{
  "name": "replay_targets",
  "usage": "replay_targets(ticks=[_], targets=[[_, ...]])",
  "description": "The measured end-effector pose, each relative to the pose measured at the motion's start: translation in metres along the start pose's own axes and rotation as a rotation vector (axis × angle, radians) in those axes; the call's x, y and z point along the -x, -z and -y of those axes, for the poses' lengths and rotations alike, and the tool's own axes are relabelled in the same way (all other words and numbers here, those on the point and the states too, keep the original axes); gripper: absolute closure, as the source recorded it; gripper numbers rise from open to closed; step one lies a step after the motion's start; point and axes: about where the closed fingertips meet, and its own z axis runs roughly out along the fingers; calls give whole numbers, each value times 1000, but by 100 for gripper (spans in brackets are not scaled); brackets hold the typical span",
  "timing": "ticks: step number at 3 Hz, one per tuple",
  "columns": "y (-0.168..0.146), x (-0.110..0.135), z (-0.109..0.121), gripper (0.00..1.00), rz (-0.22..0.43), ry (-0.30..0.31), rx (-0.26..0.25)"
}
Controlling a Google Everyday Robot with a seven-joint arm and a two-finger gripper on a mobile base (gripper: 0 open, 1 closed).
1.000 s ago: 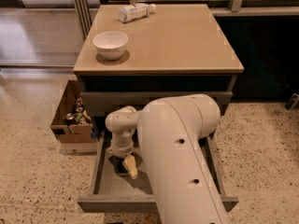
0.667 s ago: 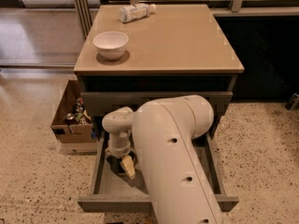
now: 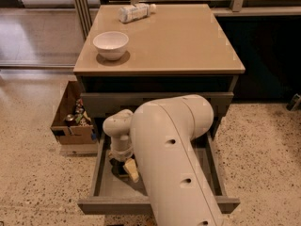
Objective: Pick sponge from middle drawer and place on counter
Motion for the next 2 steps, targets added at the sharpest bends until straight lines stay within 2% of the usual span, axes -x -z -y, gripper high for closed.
replay_targets(ticks=[1,2], targets=[[1,-4,-8,0,-10,-14,0],[-2,-15,-18,0,8,-54,1]])
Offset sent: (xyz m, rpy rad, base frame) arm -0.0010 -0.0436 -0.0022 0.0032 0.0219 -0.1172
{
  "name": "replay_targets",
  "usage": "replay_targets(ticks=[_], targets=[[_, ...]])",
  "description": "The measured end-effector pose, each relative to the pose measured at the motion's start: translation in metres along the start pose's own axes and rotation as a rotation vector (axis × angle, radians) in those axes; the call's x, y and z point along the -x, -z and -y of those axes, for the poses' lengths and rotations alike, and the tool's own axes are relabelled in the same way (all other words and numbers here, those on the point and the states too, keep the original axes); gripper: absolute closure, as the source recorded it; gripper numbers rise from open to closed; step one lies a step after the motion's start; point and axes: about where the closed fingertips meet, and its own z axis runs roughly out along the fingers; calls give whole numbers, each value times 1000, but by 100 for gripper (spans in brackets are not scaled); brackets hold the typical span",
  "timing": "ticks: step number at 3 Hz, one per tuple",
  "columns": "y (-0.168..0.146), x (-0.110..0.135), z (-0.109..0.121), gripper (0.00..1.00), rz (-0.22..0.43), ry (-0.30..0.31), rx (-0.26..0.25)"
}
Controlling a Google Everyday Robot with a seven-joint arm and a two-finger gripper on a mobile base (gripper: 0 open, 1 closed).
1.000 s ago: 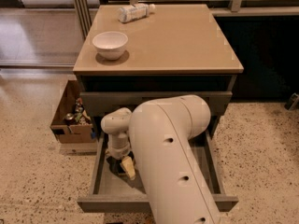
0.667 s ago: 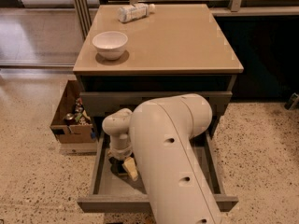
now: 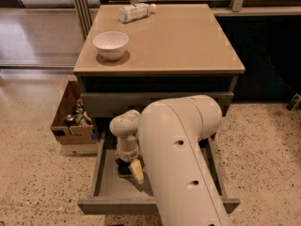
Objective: Pick sponge from middle drawer and place on counter
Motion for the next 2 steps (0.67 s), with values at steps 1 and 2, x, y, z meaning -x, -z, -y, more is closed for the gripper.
replay_targets(ticks=[1,2], targets=[[-7,-8,-5,0,49,-31,4],[-27,-11,-9,0,72,-50,-2]])
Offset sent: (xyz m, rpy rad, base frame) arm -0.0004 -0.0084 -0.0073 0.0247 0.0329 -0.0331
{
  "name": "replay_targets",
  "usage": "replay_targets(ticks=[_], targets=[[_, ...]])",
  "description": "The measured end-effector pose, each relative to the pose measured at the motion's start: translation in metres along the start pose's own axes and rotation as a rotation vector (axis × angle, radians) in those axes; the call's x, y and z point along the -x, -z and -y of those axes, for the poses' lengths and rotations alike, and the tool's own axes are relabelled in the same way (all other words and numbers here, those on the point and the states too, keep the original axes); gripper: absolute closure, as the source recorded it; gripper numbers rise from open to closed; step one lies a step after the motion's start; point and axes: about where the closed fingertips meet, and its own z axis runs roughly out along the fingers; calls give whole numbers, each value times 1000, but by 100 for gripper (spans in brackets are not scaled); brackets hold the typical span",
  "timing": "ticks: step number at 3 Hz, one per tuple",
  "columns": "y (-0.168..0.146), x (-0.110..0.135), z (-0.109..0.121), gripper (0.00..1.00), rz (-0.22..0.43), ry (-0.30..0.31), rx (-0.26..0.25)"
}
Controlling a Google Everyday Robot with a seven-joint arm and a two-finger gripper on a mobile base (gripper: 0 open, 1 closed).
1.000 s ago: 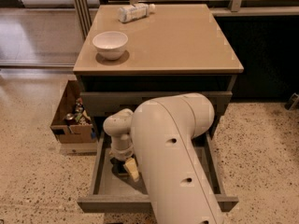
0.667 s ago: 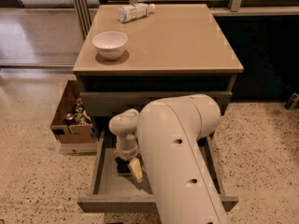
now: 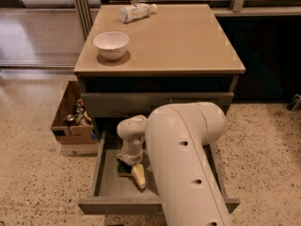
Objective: Pick sponge from middle drawer and place on counter
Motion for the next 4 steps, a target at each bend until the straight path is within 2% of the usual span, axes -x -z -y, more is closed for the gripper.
replay_targets(ticks=[1,2,4], targets=[[0,0,0,0,0,0,0],[0,0,0,19,0,0,0],[0,0,0,65,0,0,0]])
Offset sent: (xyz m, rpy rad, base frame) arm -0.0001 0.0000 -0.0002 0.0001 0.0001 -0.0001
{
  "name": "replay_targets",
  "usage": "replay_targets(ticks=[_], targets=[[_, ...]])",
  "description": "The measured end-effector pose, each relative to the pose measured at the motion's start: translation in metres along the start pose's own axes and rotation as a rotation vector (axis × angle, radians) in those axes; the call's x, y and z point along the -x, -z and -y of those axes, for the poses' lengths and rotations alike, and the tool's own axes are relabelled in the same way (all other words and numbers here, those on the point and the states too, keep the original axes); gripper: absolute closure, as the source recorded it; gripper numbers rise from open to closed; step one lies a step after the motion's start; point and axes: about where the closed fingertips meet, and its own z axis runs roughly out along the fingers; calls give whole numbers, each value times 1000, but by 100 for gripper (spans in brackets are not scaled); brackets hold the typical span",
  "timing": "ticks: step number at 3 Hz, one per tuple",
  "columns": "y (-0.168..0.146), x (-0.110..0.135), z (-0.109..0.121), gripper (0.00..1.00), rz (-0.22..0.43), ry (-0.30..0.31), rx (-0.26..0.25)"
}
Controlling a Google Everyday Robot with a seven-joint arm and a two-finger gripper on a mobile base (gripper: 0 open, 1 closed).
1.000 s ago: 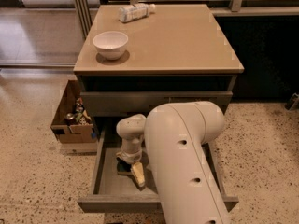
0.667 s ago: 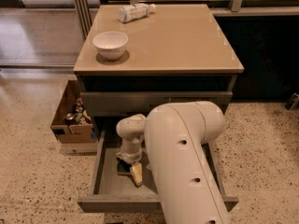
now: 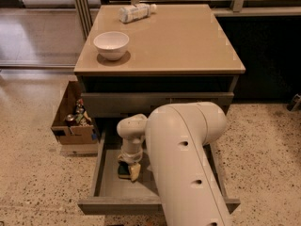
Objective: Pick sponge from middle drawer and place on counter
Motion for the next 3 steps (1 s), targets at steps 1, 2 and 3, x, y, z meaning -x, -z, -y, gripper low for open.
replay_targets(ticks=[1,2,3], targets=[[0,0,0,89,0,0,0],[0,0,0,100,0,0,0],[0,0,0,100,0,0,0]])
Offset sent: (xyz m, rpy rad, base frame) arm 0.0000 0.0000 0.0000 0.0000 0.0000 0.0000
